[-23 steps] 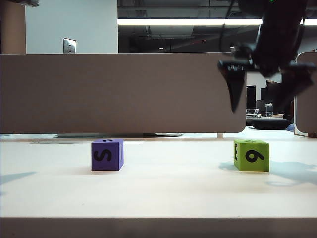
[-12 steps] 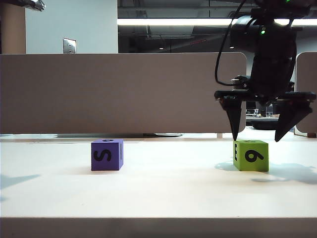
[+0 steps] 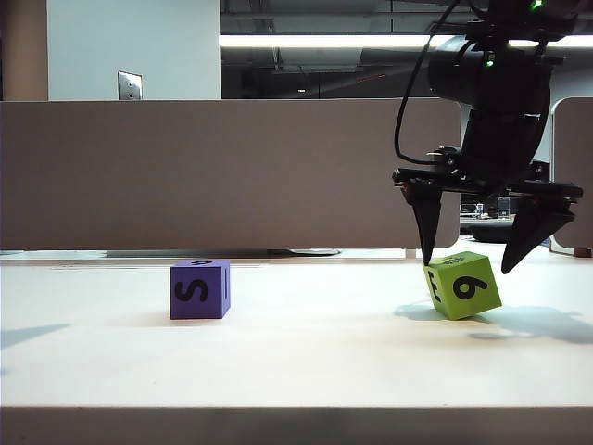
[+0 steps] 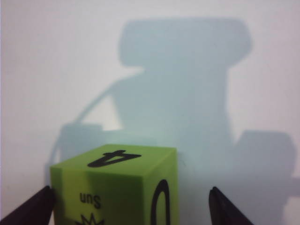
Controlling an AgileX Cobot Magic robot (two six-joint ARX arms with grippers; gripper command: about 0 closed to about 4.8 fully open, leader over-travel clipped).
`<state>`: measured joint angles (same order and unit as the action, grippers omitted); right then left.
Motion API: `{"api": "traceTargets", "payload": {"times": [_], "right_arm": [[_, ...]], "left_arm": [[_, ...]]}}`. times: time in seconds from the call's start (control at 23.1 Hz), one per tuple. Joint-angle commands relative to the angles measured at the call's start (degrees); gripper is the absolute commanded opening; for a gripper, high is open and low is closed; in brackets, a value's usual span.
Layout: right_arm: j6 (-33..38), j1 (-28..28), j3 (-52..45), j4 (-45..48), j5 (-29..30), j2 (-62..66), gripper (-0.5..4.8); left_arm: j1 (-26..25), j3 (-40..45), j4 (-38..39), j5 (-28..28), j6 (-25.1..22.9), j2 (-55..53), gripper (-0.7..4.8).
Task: Stack the letter block on the right onto the letter block on the left.
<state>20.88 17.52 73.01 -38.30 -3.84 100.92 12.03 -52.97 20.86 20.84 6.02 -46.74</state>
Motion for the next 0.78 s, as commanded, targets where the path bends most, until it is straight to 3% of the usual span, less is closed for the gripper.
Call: {"api": "traceTargets", "payload": {"times": [0.04, 0.78], "right_arm": [[0.2, 0.1, 0.1, -0.3, 0.1, -0.1, 4.79], [0.1, 0.1, 6.5, -2.1, 1.0, -0.1, 4.79]], "left_arm": [[0.0, -0.3, 0.6, -0.1, -0.2, 0.0, -0.05], [0.2, -0.3, 1.5, -0.1, -0.2, 0.0, -0.05]]}}
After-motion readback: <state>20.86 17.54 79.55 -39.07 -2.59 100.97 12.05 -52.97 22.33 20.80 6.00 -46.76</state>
